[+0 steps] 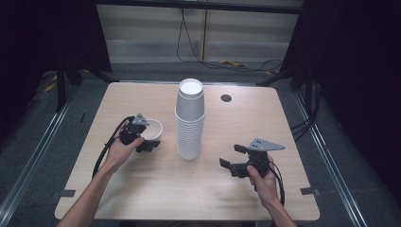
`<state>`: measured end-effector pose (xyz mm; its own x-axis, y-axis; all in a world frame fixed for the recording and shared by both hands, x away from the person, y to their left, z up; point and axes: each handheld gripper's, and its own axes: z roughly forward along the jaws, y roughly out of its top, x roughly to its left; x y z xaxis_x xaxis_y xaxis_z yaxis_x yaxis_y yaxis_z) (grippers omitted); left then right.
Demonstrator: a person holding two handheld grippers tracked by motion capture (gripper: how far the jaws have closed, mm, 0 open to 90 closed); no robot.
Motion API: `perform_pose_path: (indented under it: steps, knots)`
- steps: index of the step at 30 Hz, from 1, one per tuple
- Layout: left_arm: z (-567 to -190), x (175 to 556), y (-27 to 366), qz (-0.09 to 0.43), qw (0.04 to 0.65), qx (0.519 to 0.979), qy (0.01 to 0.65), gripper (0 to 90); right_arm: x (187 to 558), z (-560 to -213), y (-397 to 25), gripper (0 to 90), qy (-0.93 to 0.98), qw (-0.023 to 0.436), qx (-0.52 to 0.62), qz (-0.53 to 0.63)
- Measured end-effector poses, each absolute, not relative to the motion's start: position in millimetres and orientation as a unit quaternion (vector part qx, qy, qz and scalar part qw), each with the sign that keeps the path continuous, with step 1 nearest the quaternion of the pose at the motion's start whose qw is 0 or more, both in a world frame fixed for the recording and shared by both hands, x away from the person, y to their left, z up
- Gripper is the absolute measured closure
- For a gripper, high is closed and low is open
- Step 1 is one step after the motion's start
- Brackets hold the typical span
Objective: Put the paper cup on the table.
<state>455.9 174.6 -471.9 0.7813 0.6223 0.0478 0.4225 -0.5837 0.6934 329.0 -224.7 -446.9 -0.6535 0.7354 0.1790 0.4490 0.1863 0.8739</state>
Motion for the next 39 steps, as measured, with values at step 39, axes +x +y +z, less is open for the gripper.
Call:
perform_pose_path:
  steps: [39]
  knots:
    - [-481.6, 423.9, 215.5, 0.126, 0.356, 0.861, 0.341, 15.9, 329.5, -447.9, -222.1, 13.7, 0.757, 0.142, 0.393, 0.502]
